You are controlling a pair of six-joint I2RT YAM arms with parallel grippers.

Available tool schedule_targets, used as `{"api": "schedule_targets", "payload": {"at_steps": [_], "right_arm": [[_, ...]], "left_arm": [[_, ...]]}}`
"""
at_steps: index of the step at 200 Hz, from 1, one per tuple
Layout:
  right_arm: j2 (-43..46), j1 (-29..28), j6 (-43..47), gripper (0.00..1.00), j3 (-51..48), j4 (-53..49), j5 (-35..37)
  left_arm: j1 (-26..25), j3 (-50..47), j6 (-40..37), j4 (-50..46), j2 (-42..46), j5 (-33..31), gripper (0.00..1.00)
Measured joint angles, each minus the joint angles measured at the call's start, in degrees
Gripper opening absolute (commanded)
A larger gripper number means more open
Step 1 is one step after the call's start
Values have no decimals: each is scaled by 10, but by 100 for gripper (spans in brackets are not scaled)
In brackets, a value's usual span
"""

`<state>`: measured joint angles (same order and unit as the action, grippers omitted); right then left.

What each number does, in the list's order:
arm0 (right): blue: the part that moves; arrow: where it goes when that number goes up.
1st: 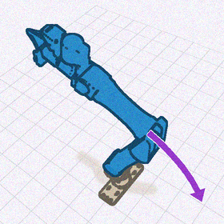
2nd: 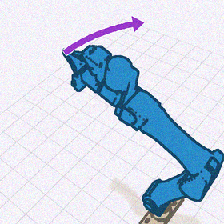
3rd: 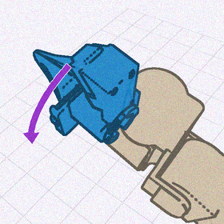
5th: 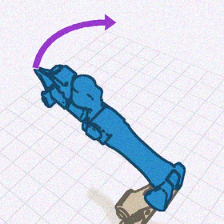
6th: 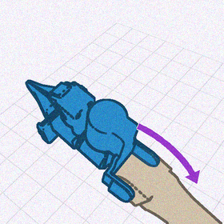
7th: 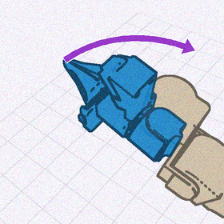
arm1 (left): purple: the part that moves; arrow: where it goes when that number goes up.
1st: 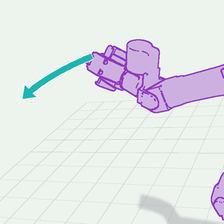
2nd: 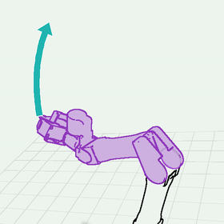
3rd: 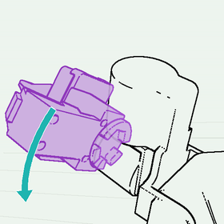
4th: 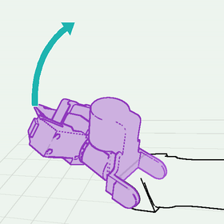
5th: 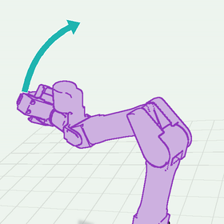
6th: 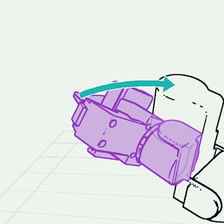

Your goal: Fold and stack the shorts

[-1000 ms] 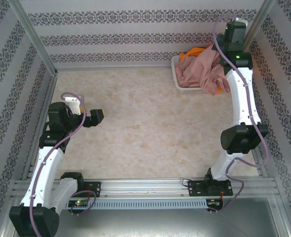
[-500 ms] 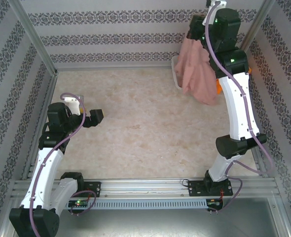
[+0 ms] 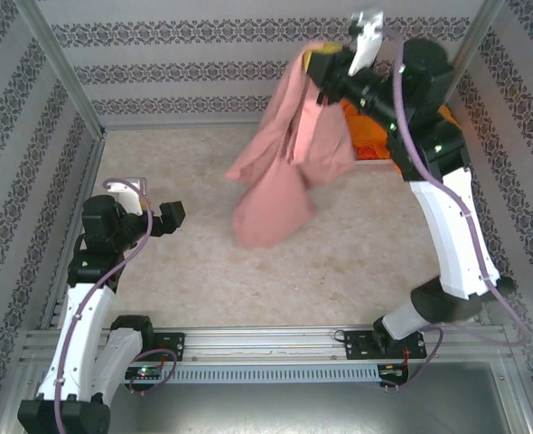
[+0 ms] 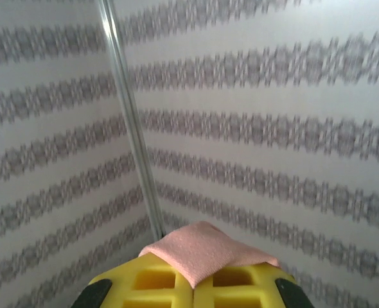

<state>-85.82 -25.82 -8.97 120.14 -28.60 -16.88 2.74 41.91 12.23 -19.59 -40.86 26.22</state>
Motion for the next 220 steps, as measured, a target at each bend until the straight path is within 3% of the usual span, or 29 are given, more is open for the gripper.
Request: {"api": "schedule_targets", "payload": {"at_steps": [10, 30, 54, 67, 102, 162, 220], "right_arm": [[33, -3, 13, 32, -90, 2, -4], [89, -13, 48, 61, -268, 12, -3], [147, -17, 72, 88, -443, 6, 21], [179, -17, 74, 97, -506, 0, 32], [277, -17, 45, 98, -599, 9, 63], [325, 18, -48, 98, -692, 33, 85], [369, 26, -107, 98, -753, 36, 104]], "left_arm": [[0, -6, 9, 3, 18, -9, 100], [0, -17, 33, 19, 45, -19, 100], [0, -20, 64, 34, 42, -12, 100], [0, -20, 84, 47, 19, 1, 100], [-30, -1, 124, 61, -103, 28, 100], [-220, 164, 67, -12, -345, -14, 99], [-369, 295, -12, -137, -539, -151, 98]]}}
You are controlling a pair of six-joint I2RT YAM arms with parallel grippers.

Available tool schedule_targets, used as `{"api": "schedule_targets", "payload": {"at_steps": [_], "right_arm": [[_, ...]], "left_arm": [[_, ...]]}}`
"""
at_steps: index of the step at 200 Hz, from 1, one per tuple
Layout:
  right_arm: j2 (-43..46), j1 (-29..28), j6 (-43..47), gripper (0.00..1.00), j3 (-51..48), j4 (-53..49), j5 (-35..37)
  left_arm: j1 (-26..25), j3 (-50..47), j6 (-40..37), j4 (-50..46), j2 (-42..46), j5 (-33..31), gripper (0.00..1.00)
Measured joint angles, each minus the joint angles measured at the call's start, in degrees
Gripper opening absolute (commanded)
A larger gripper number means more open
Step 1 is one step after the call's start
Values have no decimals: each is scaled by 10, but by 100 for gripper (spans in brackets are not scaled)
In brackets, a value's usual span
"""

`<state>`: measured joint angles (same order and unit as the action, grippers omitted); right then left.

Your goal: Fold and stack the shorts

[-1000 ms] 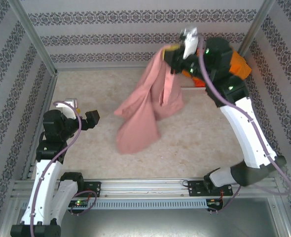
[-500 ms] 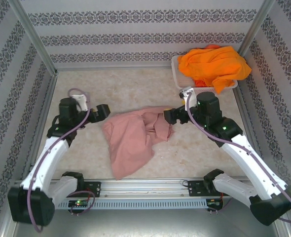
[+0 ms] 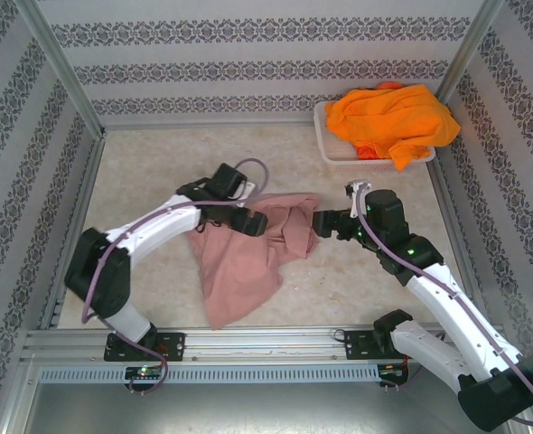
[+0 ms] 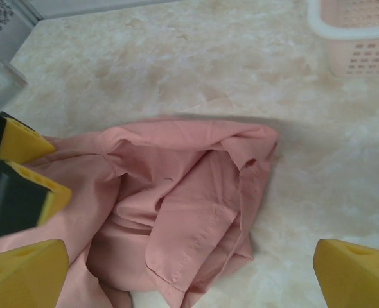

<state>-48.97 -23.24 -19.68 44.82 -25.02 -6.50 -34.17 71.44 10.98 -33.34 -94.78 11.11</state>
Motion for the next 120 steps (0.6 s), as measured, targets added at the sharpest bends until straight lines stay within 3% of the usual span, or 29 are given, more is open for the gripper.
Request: {"api": "schedule_targets", "payload": {"at_steps": [31, 61, 89, 120], "right_arm": [[4, 35, -34, 98, -26, -3, 17], [17, 132, -82, 98, -58, -7, 8], [29, 221, -113, 98, -83, -9, -24], [34, 263, -129, 98, -93, -13, -57]], "left_arm": [[-79, 56, -33, -21, -29, -66, 99], [-145, 91, -74, -10, -32, -80, 99], [-185, 147, -110, -10, -85, -100, 100], [-203, 200, -130, -14, -187, -119, 99]]}}
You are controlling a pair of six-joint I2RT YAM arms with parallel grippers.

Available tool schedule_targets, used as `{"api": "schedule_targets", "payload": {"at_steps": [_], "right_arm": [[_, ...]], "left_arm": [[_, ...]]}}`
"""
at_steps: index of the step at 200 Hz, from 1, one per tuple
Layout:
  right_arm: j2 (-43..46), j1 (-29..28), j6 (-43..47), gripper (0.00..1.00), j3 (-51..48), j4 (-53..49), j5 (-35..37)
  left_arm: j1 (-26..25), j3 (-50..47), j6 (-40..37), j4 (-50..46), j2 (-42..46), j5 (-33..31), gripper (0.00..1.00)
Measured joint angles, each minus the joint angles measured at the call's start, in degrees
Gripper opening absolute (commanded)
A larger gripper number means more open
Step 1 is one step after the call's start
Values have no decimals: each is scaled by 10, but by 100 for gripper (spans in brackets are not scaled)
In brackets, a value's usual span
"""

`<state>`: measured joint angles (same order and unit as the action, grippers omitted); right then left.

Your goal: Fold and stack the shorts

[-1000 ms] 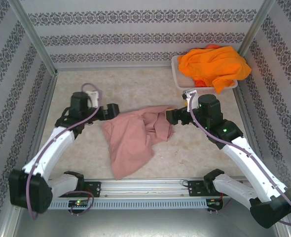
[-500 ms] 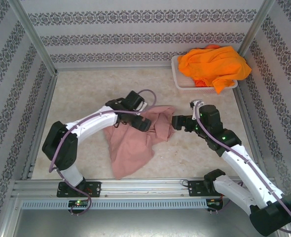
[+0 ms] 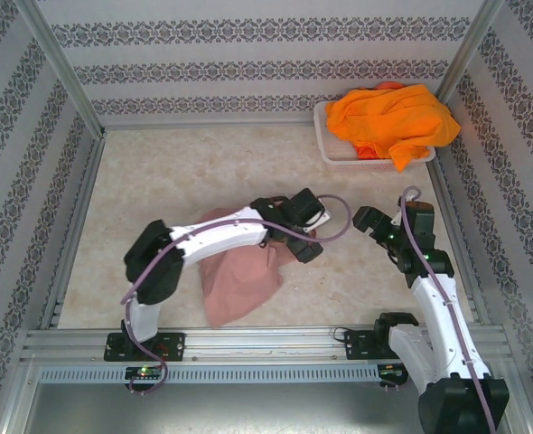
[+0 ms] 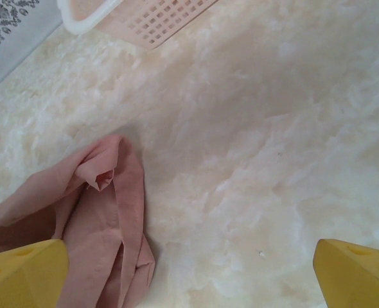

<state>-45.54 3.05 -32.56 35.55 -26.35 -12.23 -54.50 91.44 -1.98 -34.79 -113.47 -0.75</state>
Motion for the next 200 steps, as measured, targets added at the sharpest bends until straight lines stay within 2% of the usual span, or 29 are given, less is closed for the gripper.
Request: {"api": "schedule_targets", "payload": {"at_steps": [21, 37, 48, 85, 96, 106, 144, 178, 200], "right_arm": [[3, 11, -4, 98, -1, 0, -16], [4, 14, -6, 98, -1, 0, -25], [5, 14, -6, 98, -2, 0, -30], [9, 17, -6, 98, -13, 0, -40], [9, 17, -6, 98, -16, 0, -40], [10, 17, -6, 98, -18, 0, -41], [37, 21, -3, 98, -19, 0, -49], [82, 21, 10, 98, -12, 0, -55], [115, 21, 24, 98, 5, 1, -63]], "left_arm": [[-3, 18, -2, -9, -61, -17, 97], [-3, 22, -3, -11, -94, -39, 90], [-2, 23, 3, -11, -109, -46, 77], [-2, 29, 6, -6, -111, -80, 21], [1, 29, 11, -2, -111, -82, 8], [3, 29, 11, 3, -110, -81, 0], [9, 21, 13, 32, -61, -43, 0], [19, 42, 25, 82, 64, 30, 0], [62, 47, 60, 140, 153, 98, 0]]}}
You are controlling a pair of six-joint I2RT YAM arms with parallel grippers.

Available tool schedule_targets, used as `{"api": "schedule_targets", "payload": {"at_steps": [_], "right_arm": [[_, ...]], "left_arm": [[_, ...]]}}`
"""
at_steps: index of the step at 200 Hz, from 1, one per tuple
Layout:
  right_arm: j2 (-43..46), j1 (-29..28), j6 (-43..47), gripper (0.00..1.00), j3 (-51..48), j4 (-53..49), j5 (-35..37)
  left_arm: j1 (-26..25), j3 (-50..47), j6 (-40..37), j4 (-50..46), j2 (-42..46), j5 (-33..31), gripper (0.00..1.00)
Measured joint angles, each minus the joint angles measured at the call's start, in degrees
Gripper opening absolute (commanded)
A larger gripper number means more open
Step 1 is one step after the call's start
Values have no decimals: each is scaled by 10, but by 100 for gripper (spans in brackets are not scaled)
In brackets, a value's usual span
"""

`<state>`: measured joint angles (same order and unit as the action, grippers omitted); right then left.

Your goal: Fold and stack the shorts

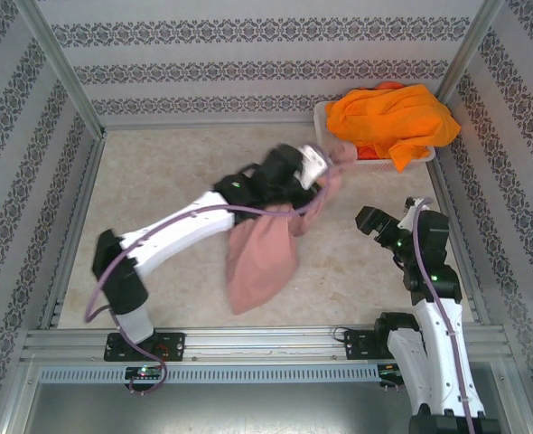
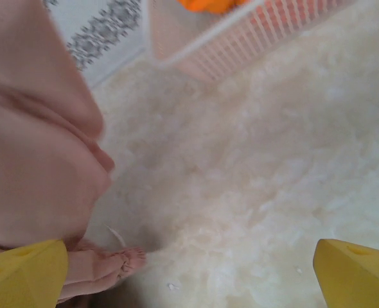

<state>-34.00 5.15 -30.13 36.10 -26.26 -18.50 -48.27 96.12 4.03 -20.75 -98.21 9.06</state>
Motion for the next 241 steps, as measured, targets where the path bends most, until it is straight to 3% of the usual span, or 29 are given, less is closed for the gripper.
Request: {"api": "schedule_targets", "payload": {"at_steps": [28, 37, 50, 63, 70, 85, 113, 153, 201, 241], "right_arm": [[31, 0, 15, 98, 22, 4, -16], [35, 0, 18, 98, 27, 5, -24], [37, 0, 20, 98, 28, 9, -36], [35, 0, 21, 98, 28, 9, -46], [32, 0, 21, 98, 28, 9, -51], [23, 0, 20, 98, 28, 9, -61], [-11, -26, 24, 95, 28, 9, -63], [-103, -161, 69, 95, 35, 7, 9], [-294, -309, 118, 92, 100, 8, 142], [-419, -339, 139, 82, 170, 12, 202]], "left_arm": [[111, -59, 67, 99, 91, 79, 5], [151, -96, 89, 129, 110, 103, 18], [203, -156, 120, 167, 124, 133, 54], [243, -212, 147, 188, 124, 158, 78], [262, -244, 161, 193, 122, 172, 86], [292, -297, 187, 196, 119, 191, 93], [302, -353, 210, 204, 138, 214, 97], [289, -407, 231, 221, 230, 223, 96], [179, -429, 208, 179, 256, 182, 92], [137, -474, 221, 187, 210, 173, 85]]}}
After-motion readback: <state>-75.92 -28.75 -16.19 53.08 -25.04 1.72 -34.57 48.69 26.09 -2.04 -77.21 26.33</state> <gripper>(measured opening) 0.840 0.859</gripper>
